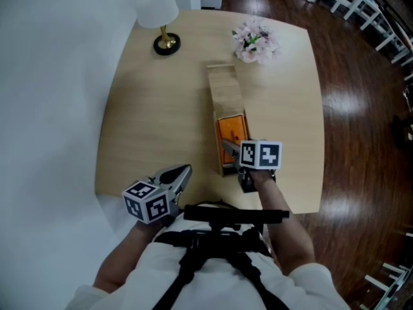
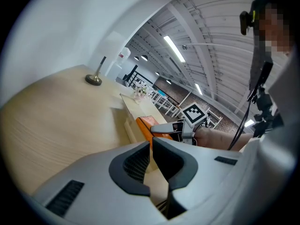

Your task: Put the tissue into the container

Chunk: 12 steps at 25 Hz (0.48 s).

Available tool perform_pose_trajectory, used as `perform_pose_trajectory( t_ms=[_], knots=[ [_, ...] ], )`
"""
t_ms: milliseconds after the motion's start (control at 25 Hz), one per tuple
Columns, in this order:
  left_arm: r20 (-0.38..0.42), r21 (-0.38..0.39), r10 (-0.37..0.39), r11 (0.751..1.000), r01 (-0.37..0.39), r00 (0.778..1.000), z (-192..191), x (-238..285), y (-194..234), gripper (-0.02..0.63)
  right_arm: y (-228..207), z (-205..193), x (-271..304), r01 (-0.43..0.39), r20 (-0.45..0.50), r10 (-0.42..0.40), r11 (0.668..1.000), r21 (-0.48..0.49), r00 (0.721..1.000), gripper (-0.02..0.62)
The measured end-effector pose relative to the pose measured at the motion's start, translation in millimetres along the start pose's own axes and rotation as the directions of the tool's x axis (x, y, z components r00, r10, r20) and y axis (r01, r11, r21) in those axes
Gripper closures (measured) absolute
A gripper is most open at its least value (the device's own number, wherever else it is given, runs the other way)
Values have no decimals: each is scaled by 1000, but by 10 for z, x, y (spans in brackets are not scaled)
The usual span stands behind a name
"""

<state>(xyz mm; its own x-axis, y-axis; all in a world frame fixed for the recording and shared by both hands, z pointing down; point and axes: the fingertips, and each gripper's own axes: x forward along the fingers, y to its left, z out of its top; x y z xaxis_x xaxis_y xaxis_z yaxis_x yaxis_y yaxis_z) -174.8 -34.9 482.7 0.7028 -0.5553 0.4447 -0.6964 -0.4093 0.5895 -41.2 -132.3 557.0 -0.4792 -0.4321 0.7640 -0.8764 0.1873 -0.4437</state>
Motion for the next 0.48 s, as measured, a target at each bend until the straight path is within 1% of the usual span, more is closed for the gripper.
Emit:
perform_pose_trajectory(
  t_ms=[320,480],
  knots=[
    [-1,-4,-2,1000,2,1000,-20,29,-9,592,-5,-5,-79,-59,1,59,996,64,998,232],
    [1,-3,-2,1000,2,1000,-28,39,-56,592,8,-35,-129,-90,-3,91,993,77,996,230]
  ],
)
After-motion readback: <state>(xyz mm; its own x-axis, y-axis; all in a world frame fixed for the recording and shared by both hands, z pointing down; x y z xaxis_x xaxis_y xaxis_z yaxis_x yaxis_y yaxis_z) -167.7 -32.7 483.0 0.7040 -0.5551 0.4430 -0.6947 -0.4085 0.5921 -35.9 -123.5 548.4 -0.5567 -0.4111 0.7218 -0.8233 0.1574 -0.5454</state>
